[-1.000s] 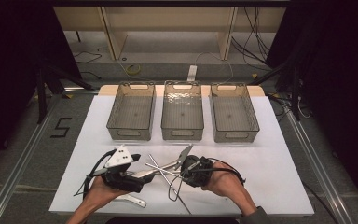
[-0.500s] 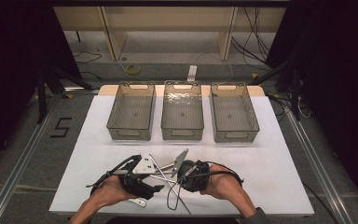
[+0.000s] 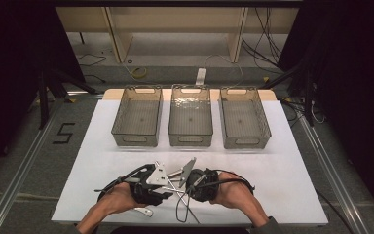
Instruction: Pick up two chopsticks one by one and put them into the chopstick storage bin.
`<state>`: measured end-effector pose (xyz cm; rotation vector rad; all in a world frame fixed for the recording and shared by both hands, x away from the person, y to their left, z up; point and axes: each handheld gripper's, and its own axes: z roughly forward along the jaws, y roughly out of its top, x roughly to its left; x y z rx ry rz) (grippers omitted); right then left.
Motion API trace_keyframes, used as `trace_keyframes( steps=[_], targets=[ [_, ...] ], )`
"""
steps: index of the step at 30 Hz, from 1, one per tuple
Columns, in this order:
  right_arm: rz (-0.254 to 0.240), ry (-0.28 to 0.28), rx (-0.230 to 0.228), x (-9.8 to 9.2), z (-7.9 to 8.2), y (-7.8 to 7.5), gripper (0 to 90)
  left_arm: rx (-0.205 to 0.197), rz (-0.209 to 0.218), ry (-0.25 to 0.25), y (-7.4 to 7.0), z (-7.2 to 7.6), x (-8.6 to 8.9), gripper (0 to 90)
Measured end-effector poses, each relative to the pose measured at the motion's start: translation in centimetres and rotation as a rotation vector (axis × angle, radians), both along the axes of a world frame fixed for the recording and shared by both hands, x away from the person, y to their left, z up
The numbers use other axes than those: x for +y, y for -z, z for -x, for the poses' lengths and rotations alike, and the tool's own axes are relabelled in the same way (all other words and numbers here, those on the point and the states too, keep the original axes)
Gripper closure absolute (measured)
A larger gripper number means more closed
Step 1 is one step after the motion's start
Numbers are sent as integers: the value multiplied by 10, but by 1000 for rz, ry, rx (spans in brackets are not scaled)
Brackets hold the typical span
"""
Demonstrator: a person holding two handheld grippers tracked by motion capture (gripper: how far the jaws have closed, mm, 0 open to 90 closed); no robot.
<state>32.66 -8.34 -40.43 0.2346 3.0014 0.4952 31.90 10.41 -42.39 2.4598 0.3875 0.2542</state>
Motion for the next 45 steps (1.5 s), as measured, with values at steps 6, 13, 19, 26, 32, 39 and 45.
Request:
trace_keyframes(
  steps=[6,13,19,26,32,39,45],
  targets=[
    [7,-36,-6,1,2,2,873,11,-42,60,1,-1,-2,723],
    [21,-91,-25,1,5,1,869,36,-73,145,-1,1,-1,782],
    [5,-44,-26,-3,1,0,792,105,-36,165,-3,0,1,841],
    [-163,121,-48,-14,-6,-17,521,106,-28,81,-5,-9,12,843],
    [-300,184,-74,-24,-6,-27,426,155,-7,-39,-6,-18,21,843],
    [-331,238,-59,-36,-7,-21,425,189,41,-175,-7,-31,34,843],
    [-340,261,-45,-40,-9,-14,430,228,85,-262,-10,-41,49,844]
  ],
)
